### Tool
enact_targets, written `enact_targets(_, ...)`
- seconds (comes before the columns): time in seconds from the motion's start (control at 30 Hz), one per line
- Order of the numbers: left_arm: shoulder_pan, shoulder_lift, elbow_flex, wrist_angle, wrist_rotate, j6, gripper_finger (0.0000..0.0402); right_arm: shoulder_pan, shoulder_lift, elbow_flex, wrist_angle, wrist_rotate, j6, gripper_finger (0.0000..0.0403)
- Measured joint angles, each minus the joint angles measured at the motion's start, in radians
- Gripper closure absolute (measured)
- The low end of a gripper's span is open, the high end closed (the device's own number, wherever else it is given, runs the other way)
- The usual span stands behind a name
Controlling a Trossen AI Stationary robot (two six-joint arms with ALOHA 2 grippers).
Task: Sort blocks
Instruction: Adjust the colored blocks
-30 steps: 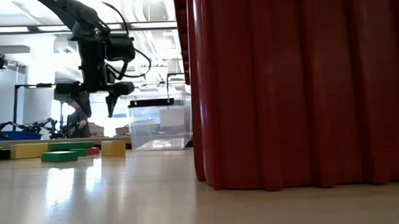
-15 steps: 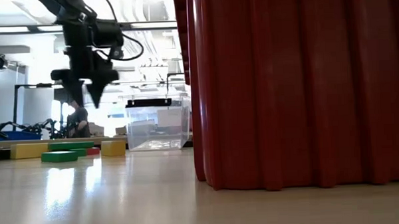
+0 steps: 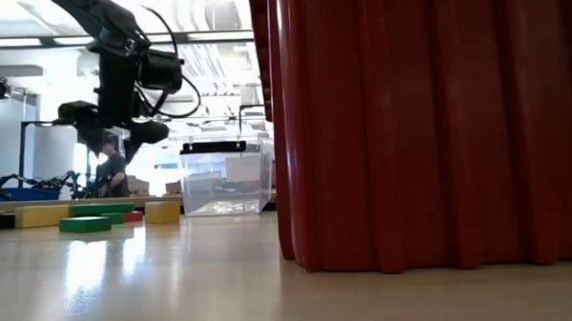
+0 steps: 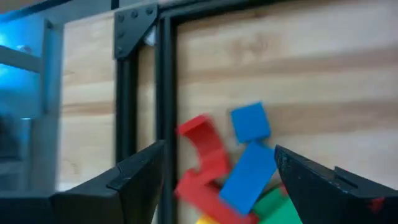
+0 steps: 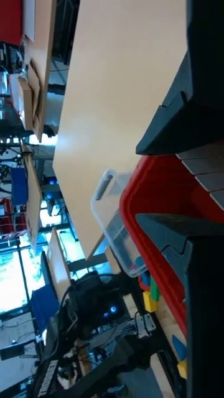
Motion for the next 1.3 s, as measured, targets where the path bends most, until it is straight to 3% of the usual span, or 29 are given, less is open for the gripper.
enact_targets(0.1,0.009,0.022,0.000,0.042,0.000,-0.054,0.0175,0.000,0.000,0.000,0.000,-0.001,0.018,0.0269)
enact_targets(0.3,0.021,0.031,0.000,0.049,-0.041,-0.156,0.0347,0.000,-0.003,0.000,0.000,-0.004,0.041,0.0279)
enact_targets(0.37,0.025,0.028,0.000,0.050,-0.049,-0.193,0.0386,0.001,-0.003,0.000,-0.001,-0.006,0.041,0.0282)
enact_targets(0.63,0.088,0.036,-0.015,0.051,-0.044,-0.286,0.0401,0.001,-0.003,0.000,-0.003,-0.007,0.039,0.0280)
enact_targets(0.97,0.149,0.048,-0.115,0.167,0.134,-0.283,0.0401,0.001,-0.003,0.000,-0.008,-0.008,0.036,0.0279)
enact_targets(1.3,0.169,0.058,-0.149,0.323,0.132,-0.276,0.0402,0.001,-0.003,0.000,-0.022,-0.011,0.036,0.0287)
